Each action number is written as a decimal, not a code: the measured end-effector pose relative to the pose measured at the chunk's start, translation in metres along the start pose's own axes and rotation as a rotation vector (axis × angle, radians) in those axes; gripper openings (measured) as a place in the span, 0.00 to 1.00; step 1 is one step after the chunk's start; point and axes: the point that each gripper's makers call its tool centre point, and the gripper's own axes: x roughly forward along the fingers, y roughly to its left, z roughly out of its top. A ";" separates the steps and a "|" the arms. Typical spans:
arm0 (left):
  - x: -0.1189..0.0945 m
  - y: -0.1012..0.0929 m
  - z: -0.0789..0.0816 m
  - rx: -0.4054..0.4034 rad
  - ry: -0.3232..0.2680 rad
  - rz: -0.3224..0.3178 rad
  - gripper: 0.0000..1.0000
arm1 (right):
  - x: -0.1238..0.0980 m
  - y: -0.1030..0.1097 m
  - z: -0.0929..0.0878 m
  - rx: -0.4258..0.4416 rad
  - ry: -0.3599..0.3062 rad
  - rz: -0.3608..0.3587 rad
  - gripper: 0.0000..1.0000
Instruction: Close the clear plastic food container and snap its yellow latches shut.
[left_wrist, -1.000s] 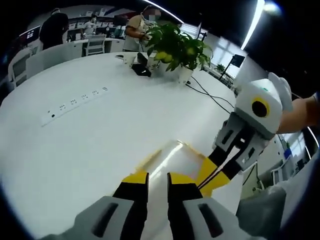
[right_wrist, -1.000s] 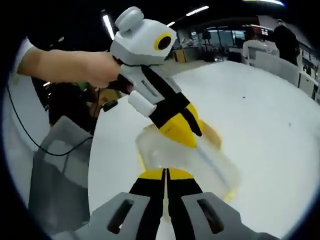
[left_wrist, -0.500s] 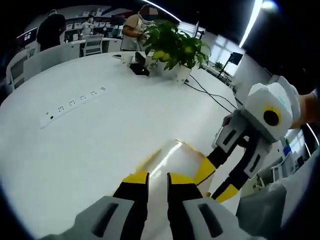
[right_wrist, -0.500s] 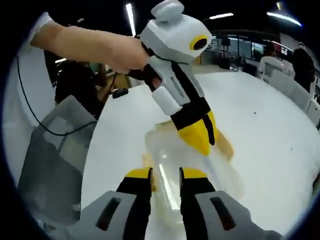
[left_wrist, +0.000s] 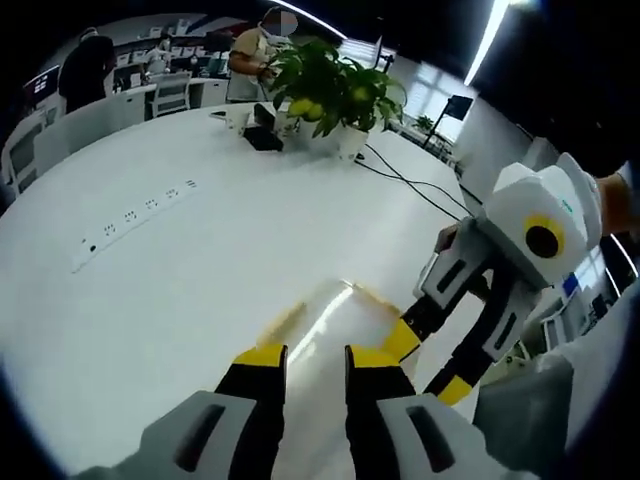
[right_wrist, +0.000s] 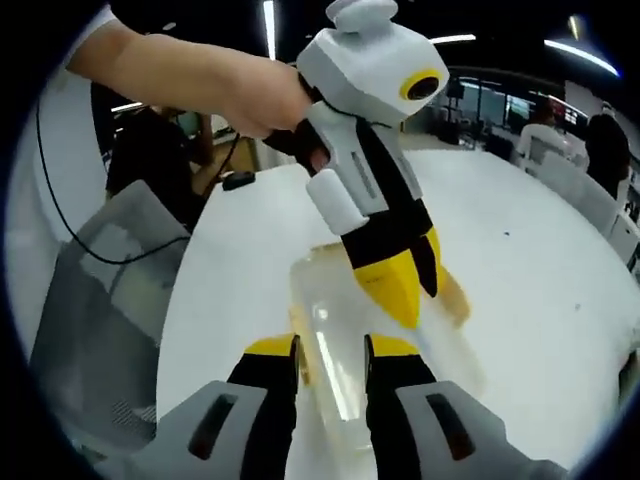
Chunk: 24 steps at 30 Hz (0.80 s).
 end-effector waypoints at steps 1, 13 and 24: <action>0.000 0.000 -0.001 0.034 0.015 0.000 0.21 | 0.000 0.000 0.000 -0.002 0.000 0.000 0.23; 0.006 0.000 -0.004 0.217 0.105 -0.028 0.20 | 0.001 -0.001 -0.001 -0.015 -0.004 -0.010 0.24; 0.013 0.002 0.006 0.334 0.132 -0.040 0.30 | 0.000 0.000 -0.002 -0.034 -0.004 -0.020 0.25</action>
